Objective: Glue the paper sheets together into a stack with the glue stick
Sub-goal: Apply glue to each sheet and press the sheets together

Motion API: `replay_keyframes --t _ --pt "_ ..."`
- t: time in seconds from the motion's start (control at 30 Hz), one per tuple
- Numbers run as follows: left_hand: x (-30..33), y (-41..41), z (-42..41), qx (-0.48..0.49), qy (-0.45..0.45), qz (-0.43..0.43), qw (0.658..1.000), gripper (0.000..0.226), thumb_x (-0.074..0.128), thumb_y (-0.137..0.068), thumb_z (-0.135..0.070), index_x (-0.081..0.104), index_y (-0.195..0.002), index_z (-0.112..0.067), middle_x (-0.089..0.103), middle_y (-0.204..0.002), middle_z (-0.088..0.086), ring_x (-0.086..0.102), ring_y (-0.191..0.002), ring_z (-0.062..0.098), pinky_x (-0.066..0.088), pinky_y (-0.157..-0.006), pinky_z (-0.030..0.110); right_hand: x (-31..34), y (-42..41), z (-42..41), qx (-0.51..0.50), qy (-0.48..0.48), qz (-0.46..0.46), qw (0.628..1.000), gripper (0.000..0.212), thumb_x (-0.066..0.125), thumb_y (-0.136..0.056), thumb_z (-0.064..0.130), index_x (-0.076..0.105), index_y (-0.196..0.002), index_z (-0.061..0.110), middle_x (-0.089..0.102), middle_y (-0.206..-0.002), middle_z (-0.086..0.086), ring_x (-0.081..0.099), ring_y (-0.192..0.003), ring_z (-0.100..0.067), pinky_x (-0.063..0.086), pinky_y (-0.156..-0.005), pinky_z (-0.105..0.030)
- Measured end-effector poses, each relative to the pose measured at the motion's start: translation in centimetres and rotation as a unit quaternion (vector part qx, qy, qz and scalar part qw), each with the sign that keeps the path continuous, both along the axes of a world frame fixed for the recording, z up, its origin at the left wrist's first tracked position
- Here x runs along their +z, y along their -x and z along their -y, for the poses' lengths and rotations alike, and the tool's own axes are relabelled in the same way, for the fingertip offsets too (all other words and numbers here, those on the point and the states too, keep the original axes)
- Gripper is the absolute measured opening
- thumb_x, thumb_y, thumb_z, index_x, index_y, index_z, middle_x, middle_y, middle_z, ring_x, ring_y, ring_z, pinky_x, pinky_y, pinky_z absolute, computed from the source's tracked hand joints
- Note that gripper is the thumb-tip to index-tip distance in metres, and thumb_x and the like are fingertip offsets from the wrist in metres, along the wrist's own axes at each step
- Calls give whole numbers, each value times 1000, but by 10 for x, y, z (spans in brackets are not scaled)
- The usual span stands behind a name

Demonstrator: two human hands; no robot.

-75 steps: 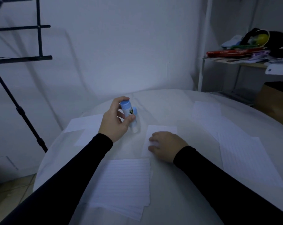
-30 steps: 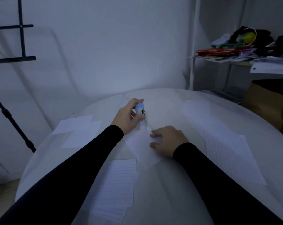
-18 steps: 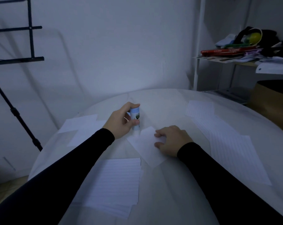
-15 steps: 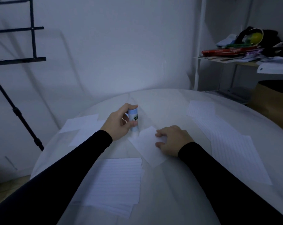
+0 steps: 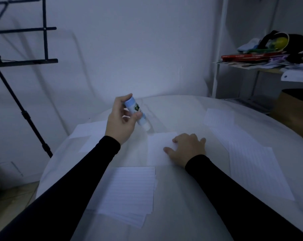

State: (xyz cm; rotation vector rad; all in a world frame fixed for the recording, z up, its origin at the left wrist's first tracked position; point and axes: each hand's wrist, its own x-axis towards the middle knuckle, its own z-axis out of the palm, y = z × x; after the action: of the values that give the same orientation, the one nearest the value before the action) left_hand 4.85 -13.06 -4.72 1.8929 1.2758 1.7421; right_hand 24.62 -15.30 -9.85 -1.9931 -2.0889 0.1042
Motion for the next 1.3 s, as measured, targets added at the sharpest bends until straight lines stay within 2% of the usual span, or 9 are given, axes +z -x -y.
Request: replay_keyframes --t 0.07,0.13,0.23,0.37,0.5,0.63,0.8,0.97,1.3 --pt "5 -6 5 -16 -8 -16 1000 47 69 -78 -24 45 -108 -51 61 -92 -8 54 -69 10 51 -70 37 4 -2 -3 -5 -20 -16 1000 50 38 -91 58 55 -127 28 48 -135 1 38 -126 -26 18 -107 -50" --pt "4 -12 10 -42 10 -42 998 47 69 -78 -25 46 -109 -50 65 -95 0 55 -70 14 52 -72 40 7 -14 -9 44 -31 -71 996 40 42 -94 46 54 -128 31 46 -138 6 34 -129 -22 19 -107 -46" --pt "-3 -19 15 -84 47 -72 993 46 71 -73 -34 47 -107 -54 65 -93 4 56 -68 20 51 -70 45 6 -29 -13 135 39 -75 987 37 49 -93 33 52 -129 38 38 -145 15 25 -137 -16 16 -112 -47" --pt "-12 -28 23 -135 74 -116 981 49 74 -72 -30 48 -106 -53 67 -98 11 61 -75 34 52 -71 47 2 -26 -10 99 35 -23 994 40 49 -88 52 51 -128 43 38 -144 18 26 -138 -14 6 -111 -59" --pt "-17 -32 29 -163 82 -140 973 48 74 -72 -30 49 -109 -49 66 -97 15 61 -75 33 53 -70 45 0 -20 -9 78 10 5 997 47 44 -86 62 52 -127 41 41 -143 15 30 -135 -16 4 -110 -63" --pt "-23 -31 29 -163 89 -161 969 47 72 -75 -24 48 -111 -44 66 -97 11 59 -73 29 52 -69 44 -3 -19 -9 72 18 -9 997 55 45 -80 70 52 -126 41 41 -142 14 32 -134 -17 6 -109 -63" --pt "-25 -29 26 -151 84 -173 970 46 70 -74 -31 48 -106 -57 66 -98 8 60 -76 26 52 -70 44 -1 -20 -9 59 29 -25 998 55 49 -77 71 53 -124 42 39 -142 17 34 -134 -16 10 -110 -62" --pt "-22 -30 27 -157 80 -184 967 44 69 -76 -22 49 -108 -45 66 -97 6 59 -78 28 51 -70 41 1 -20 -8 55 40 -41 997 55 52 -77 69 52 -125 42 38 -144 16 32 -135 -16 13 -110 -61" --pt "-19 -8 19 -113 93 -194 970 45 68 -75 -24 49 -104 -51 66 -97 9 58 -75 28 51 -71 41 -1 -21 -8 52 38 -80 995 51 57 -75 67 55 -121 43 40 -141 19 32 -134 -13 17 -110 -55"
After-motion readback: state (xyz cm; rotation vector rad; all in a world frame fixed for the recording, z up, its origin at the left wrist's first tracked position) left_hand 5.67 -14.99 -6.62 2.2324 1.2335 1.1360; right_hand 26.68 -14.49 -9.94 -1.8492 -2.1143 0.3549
